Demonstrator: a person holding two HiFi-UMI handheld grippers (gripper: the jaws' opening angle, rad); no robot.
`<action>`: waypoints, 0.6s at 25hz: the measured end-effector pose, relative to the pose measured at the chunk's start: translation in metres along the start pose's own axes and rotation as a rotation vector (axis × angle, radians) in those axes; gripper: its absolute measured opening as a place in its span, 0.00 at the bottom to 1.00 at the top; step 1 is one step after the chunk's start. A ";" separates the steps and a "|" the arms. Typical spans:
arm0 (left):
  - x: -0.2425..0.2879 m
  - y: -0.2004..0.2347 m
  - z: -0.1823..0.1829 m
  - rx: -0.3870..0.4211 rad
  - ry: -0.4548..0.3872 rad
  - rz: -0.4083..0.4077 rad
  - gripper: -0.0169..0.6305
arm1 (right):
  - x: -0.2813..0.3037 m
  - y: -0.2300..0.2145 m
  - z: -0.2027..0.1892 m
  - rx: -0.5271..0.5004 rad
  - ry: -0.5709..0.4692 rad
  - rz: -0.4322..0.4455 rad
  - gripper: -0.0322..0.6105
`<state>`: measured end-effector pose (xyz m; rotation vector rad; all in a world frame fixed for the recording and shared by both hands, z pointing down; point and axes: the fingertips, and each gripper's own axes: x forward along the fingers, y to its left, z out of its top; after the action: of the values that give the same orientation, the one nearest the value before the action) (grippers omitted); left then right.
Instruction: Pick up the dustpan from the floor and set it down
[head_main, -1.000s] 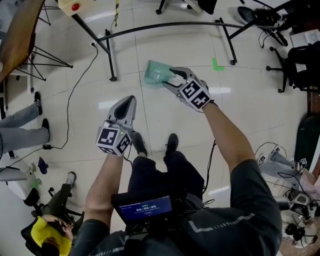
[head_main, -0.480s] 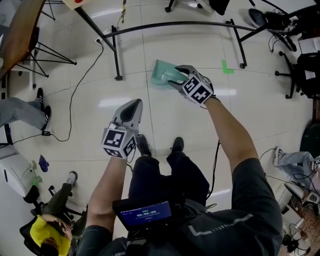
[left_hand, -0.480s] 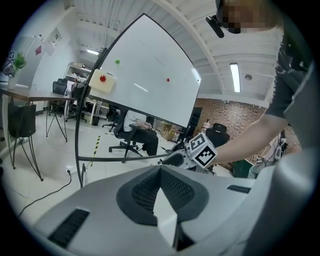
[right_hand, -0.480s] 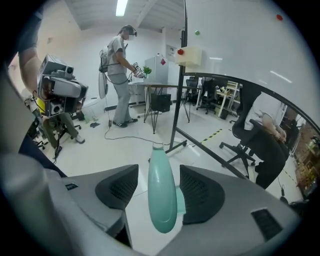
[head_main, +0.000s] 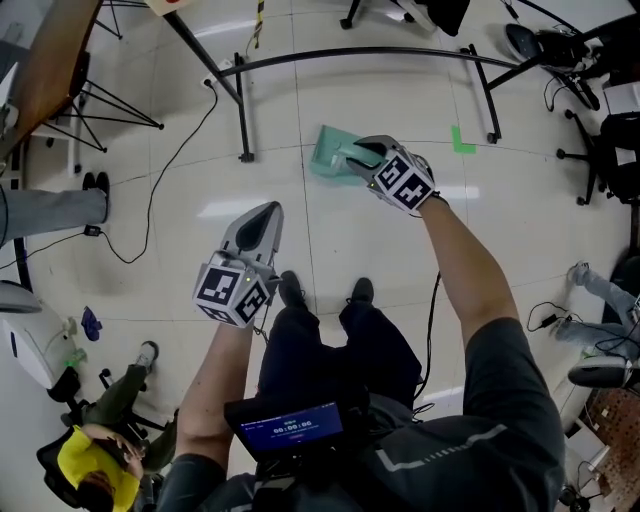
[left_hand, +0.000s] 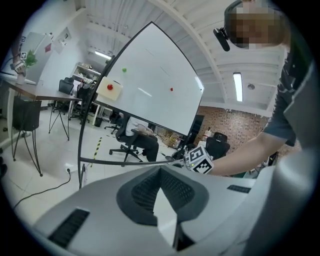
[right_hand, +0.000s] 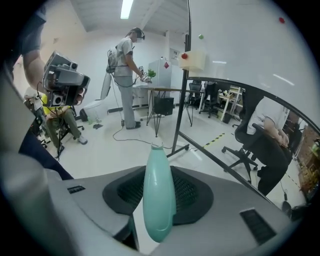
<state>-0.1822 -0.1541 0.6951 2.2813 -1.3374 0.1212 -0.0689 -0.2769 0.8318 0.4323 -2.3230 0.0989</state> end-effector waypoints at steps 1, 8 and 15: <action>-0.004 -0.003 0.007 -0.001 -0.005 -0.006 0.07 | -0.008 0.003 0.007 0.003 -0.017 0.005 0.30; -0.067 -0.070 0.101 -0.031 -0.109 -0.084 0.07 | -0.153 0.038 0.103 0.097 -0.193 0.091 0.30; -0.142 -0.162 0.192 0.025 -0.102 -0.154 0.07 | -0.331 0.111 0.203 0.062 -0.286 0.142 0.30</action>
<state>-0.1512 -0.0628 0.4229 2.4302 -1.2097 -0.0302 -0.0261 -0.1212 0.4620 0.3291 -2.6379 0.1894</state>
